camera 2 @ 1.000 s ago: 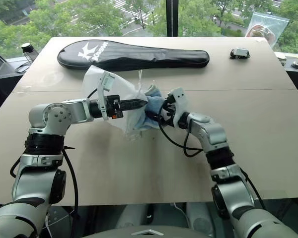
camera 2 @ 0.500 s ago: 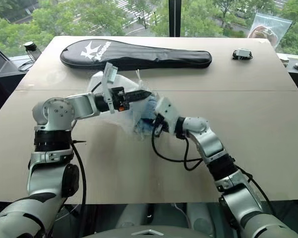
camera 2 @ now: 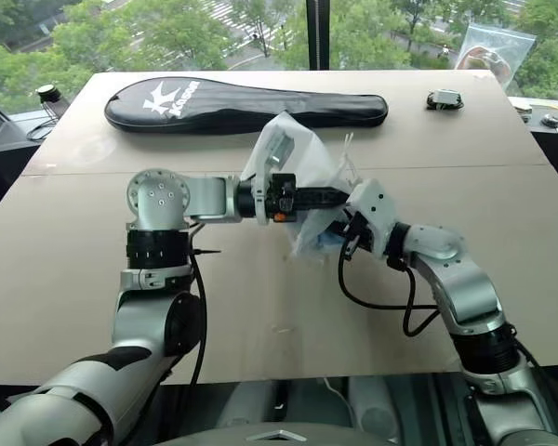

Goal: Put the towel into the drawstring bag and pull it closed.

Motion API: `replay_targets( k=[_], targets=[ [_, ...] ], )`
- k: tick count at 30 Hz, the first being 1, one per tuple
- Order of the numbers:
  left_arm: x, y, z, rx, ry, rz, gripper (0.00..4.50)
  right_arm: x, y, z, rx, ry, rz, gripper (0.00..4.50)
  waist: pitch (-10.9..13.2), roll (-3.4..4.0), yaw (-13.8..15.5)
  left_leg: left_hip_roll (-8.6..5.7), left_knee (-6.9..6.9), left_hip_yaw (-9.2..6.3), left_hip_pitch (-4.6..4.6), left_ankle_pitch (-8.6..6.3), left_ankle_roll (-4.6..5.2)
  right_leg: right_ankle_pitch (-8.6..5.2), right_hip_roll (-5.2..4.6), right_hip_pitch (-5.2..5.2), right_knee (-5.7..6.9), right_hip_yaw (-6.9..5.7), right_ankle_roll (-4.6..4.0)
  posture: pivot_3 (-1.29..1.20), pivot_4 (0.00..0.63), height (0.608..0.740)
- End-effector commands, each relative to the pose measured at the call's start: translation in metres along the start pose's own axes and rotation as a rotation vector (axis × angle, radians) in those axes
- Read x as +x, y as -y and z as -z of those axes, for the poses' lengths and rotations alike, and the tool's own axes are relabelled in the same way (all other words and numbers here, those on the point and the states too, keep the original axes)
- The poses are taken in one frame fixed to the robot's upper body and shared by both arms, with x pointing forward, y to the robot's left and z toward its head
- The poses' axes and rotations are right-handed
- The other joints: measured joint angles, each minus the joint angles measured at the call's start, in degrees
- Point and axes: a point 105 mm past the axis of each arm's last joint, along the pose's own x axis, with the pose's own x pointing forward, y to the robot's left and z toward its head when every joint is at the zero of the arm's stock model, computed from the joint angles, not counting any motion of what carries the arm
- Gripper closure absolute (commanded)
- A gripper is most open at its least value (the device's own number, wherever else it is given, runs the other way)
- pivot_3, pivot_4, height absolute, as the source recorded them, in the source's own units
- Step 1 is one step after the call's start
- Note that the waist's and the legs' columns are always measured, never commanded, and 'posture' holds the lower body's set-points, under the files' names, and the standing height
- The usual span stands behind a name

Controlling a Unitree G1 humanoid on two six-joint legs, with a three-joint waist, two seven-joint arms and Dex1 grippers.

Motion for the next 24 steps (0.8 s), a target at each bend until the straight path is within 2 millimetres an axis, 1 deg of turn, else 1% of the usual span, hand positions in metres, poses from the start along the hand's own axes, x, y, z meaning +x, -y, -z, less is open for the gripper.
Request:
replay_targets(
  k=[1,3,5,8,12,15,18,20,21,22,24],
  targets=[
    [0.003,0.003,0.014,0.012,-0.061,0.037,4.5,0.022,0.008,0.014,0.173,0.061,-0.031,4.42,0.0,0.02,0.0,0.0,0.01,0.02,0.05,0.0,0.0,0.0,0.0,0.0,0.14,0.02,-0.02,0.0,0.15,0.74],
    [0.003,0.002,0.022,0.01,-0.095,0.045,4.5,0.035,0.009,0.02,0.227,0.082,-0.051,4.42,0.0,0.03,0.0,-0.05,0.08,0.07,0.08,0.01,0.0,0.0,-0.02,0.0,0.21,0.08,-0.01,0.0,0.15,0.74],
    [0.003,0.001,0.025,0.002,-0.104,0.053,4.5,0.043,0.01,0.016,0.268,0.128,-0.07,4.42,0.0,0.03,0.2,-0.09,0.2,0.1,0.03,0.01,0.0,0.01,-0.04,0.0,0.21,0.11,0.0,0.0,0.15,0.74],
    [0.001,-0.001,0.036,0.006,-0.14,0.047,4.5,0.053,0.007,0.004,0.366,0.219,-0.126,4.42,0.0,0.03,0.8,-0.11,0.29,0.06,-0.05,0.01,0.0,0.02,-0.1,0.01,0.2,0.08,0.02,0.0,0.15,0.74],
    [-0.005,-0.004,0.045,0.029,-0.157,0.02,4.5,0.065,0.004,0.005,0.462,0.238,-0.151,4.42,0.0,0.03,1.0,-0.08,0.27,0.0,-0.06,0.01,-0.01,0.02,-0.1,0.0,0.2,0.03,0.0,0.0,0.15,0.74],
    [-0.01,-0.006,0.039,0.057,-0.113,-0.003,4.5,0.074,0.002,0.005,0.582,0.278,-0.168,4.42,0.0,0.03,0.9,-0.08,0.25,-0.01,-0.05,0.01,-0.01,0.02,-0.1,-0.01,0.2,0.05,-0.01,0.0,0.15,0.74],
    [-0.016,-0.008,0.033,0.146,-0.078,-0.045,4.5,0.079,0.016,0.002,0.732,0.358,-0.095,4.42,0.0,0.04,1.0,-0.07,0.25,-0.02,-0.06,0.01,-0.01,0.02,-0.1,-0.01,0.2,0.02,-0.01,0.0,0.15,0.74],
    [-0.019,-0.009,0.029,0.251,-0.036,-0.071,4.5,0.078,0.022,-0.001,0.819,0.41,-0.065,4.42,0.0,0.04,1.0,-0.05,0.25,-0.05,-0.07,0.01,-0.01,0.02,-0.11,-0.02,0.18,0.04,-0.02,0.0,0.15,0.74],
    [-0.02,-0.006,0.029,0.272,-0.01,-0.05,4.5,0.078,0.025,-0.002,0.86,0.432,-0.053,4.42,0.0,0.05,1.0,-0.04,0.23,-0.06,-0.07,0.01,-0.02,0.03,-0.13,-0.02,0.18,0.06,-0.02,0.0,0.15,0.74],
    [-0.021,-0.004,0.028,0.282,0.006,-0.031,4.5,0.077,0.027,-0.003,0.885,0.444,-0.045,4.42,0.0,0.05,1.1,-0.04,0.22,-0.06,-0.06,0.01,-0.02,0.02,-0.14,-0.02,0.17,0.07,-0.02,0.0,0.15,0.74],
    [-0.023,-0.01,0.033,0.407,0.0,-0.092,4.5,0.073,0.028,-0.013,0.941,0.514,-0.061,4.42,0.0,0.06,1.1,-0.04,0.21,-0.07,-0.09,0.0,-0.02,0.02,-0.18,-0.02,0.15,0.04,-0.03,0.0,0.15,0.74]
  ],
)
